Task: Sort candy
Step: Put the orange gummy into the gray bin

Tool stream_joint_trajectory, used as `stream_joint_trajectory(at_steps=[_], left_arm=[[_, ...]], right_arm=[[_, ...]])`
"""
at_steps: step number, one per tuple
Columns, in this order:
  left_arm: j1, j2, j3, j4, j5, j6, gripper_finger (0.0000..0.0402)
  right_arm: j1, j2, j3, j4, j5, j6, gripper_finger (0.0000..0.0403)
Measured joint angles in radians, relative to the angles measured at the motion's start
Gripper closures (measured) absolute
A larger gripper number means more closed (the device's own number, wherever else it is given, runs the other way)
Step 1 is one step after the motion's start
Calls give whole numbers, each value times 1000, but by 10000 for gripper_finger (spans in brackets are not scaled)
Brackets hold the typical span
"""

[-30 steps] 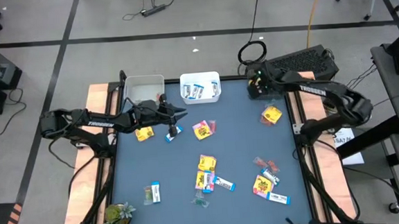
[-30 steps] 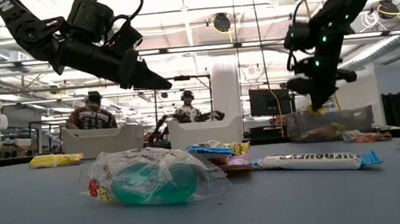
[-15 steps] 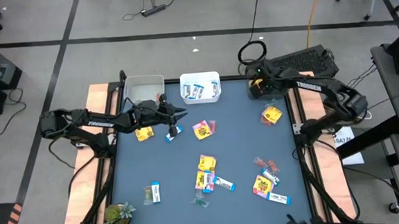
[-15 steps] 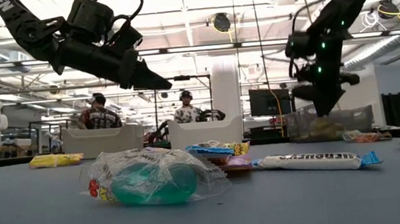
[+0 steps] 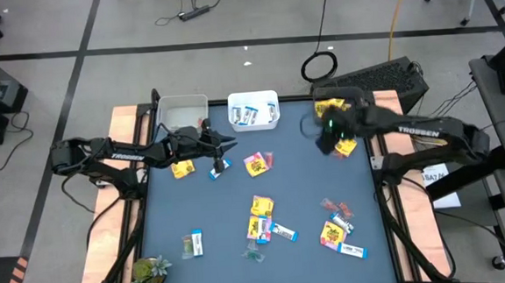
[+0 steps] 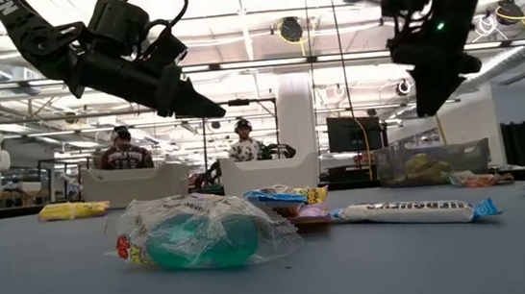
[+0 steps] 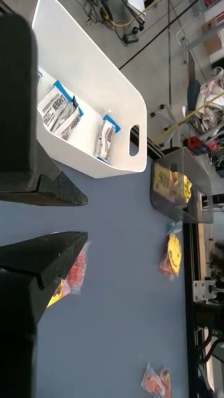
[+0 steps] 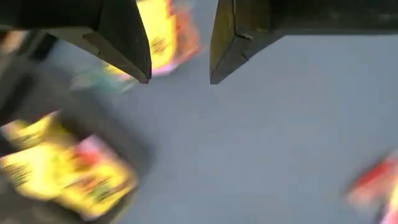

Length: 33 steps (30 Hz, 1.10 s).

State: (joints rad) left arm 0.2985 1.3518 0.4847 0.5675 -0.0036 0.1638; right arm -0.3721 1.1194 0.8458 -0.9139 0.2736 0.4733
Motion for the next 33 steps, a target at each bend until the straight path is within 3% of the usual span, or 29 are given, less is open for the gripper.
stream_joint_trajectory(at_steps=[11, 19, 24, 33], left_arm=[[0, 0, 0, 0, 20, 8, 318], [0, 0, 0, -12, 30, 9, 318], [2, 0, 0, -10, 30, 29, 318], [2, 0, 0, -8, 30, 33, 318]], right_arm=[[469, 45, -58, -1, -211, 410, 245], [687, 137, -58, 49, -293, 656, 236], [756, 233, -58, 76, -352, 695, 236], [753, 379, -58, 134, -375, 668, 236]])
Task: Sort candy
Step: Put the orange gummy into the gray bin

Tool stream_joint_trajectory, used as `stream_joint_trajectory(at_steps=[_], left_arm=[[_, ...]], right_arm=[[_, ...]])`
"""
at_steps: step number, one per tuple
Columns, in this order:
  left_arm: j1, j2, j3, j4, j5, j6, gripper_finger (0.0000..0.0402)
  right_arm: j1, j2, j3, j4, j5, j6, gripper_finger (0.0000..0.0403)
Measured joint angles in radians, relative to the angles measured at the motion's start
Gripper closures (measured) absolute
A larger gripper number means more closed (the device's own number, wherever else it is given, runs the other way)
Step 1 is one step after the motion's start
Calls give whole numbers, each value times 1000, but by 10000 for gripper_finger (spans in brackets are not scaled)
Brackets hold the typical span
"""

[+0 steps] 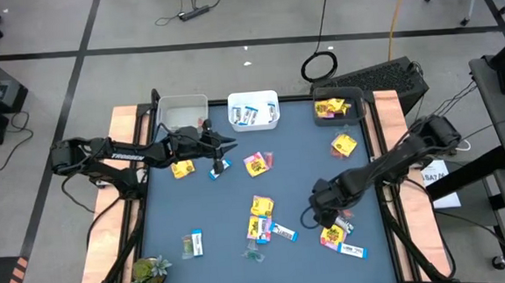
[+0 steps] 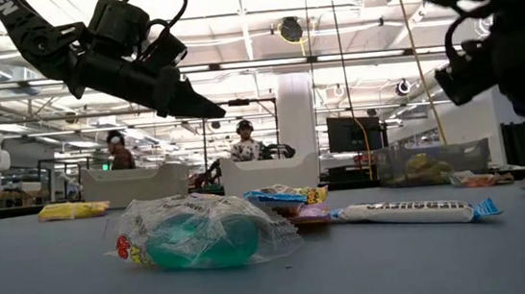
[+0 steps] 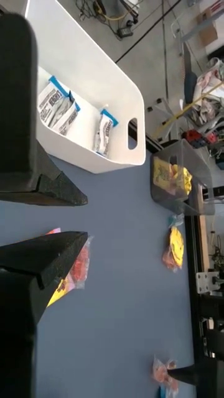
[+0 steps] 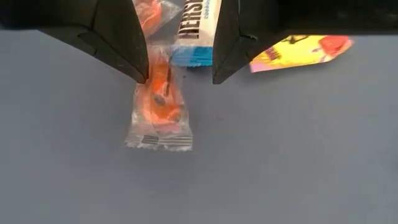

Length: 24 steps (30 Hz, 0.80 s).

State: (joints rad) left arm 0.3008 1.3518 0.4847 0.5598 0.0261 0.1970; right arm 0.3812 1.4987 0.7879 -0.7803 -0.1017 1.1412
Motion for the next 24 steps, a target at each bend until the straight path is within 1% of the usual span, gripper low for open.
stream_joint_trajectory(at_steps=[2, 5, 8, 12, 13, 15, 19, 22, 24], left_arm=[[0, 0, 0, 0, 0, 0, 318], [0, 0, 0, -3, 0, 3, 318], [0, 0, 0, -3, 0, 12, 318], [0, -1, 0, -8, -1, 0, 318], [0, -8, 0, -24, -2, -8, 318], [0, -11, 0, -39, -2, -19, 318], [-2, -21, -22, -33, -1, -30, 318], [0, -37, -70, 29, -1, -34, 318], [0, -55, -98, 70, -1, -34, 318]], right_arm=[[-2, 23, 0, -3, -9, -1, 241], [-15, 37, 0, 8, -37, -24, 264], [-30, 35, 0, 19, -37, -40, 308], [-44, 26, 0, 46, -36, -81, 382], [-47, 23, 0, 62, -36, -98, 392], [-49, 17, 0, 105, -36, -123, 394], [-70, 4, 1, 287, -17, -228, 391], [-97, 1, 2, 415, 56, -352, 400], [-127, 1, 2, 468, 119, -428, 401]])
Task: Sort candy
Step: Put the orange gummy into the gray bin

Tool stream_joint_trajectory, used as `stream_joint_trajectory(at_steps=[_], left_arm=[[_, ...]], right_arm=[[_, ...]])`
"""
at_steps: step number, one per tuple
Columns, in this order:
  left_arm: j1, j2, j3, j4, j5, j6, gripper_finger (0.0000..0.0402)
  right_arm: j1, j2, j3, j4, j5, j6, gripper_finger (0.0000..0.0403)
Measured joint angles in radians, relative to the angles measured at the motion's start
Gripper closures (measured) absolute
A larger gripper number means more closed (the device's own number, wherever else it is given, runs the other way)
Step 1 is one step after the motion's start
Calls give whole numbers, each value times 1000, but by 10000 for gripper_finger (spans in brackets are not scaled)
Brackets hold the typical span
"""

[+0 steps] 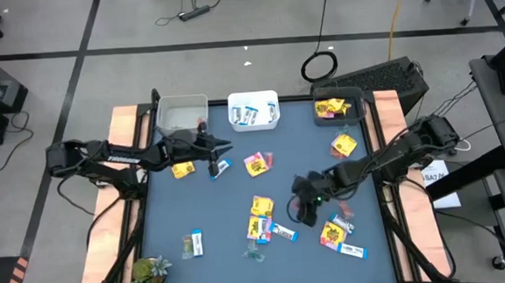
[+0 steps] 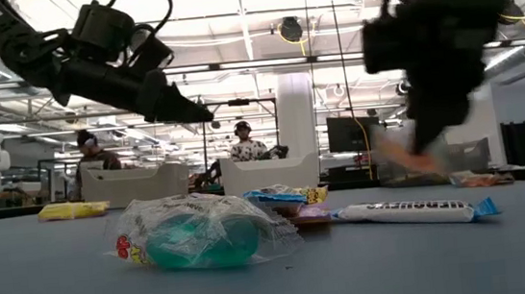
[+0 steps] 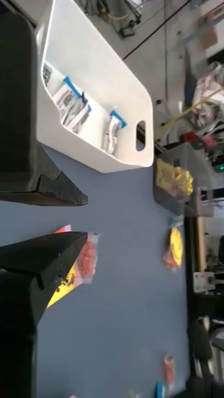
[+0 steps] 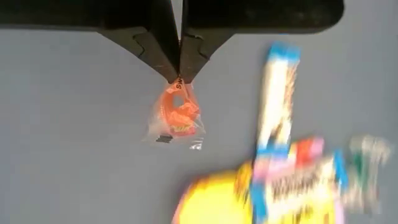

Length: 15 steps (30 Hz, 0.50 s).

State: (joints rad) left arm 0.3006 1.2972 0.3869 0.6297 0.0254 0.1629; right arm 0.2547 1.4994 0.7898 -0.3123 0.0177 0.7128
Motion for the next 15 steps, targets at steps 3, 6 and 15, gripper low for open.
stream_joint_trajectory(at_steps=[3, 6, 15], left_arm=[[-4, -48, -35, 2, 0, 0, 318], [-8, -114, -73, -3, 0, 0, 318], [-9, -343, -201, 0, -5, -52, 318]], right_arm=[[-62, 0, 0, 90, 80, -109, 400], [-135, 0, 0, 193, 117, -223, 401], [-303, 143, 0, 696, 118, -506, 402]])
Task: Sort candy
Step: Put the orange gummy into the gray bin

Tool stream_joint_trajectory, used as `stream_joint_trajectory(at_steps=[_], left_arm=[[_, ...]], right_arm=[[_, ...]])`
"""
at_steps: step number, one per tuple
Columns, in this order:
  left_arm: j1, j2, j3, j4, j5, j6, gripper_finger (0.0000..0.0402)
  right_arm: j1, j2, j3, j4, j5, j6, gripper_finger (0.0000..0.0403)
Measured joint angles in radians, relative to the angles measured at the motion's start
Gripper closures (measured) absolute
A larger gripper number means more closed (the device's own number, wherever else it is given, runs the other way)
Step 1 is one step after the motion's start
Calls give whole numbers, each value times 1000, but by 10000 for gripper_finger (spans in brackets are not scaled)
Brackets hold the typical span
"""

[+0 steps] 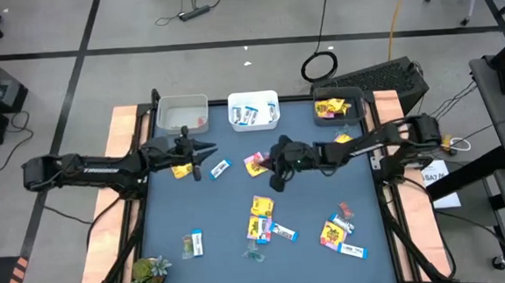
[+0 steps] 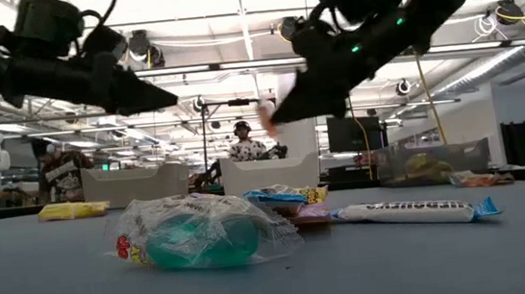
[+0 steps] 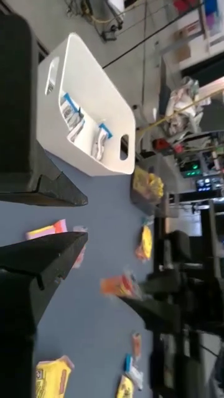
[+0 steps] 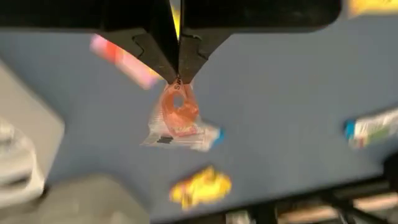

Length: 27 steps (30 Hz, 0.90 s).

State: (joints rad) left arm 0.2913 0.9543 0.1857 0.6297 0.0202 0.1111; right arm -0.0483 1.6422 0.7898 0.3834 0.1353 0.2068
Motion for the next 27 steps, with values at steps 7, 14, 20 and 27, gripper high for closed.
stream_joint_trajectory(at_steps=[7, 14, 20, 27], left_arm=[[0, -154, -63, -1, -13, 0, 318], [0, -255, -78, -39, -14, 0, 318], [0, -285, -78, -47, -12, 0, 318], [0, -288, -78, -53, -1, 0, 318]], right_arm=[[-85, 179, 120, 231, -2, -43, 403], [-151, 360, 412, 206, -2, -96, 403], [-203, 503, 657, 113, -3, -107, 403], [-241, 650, 849, 92, -4, -98, 402]])
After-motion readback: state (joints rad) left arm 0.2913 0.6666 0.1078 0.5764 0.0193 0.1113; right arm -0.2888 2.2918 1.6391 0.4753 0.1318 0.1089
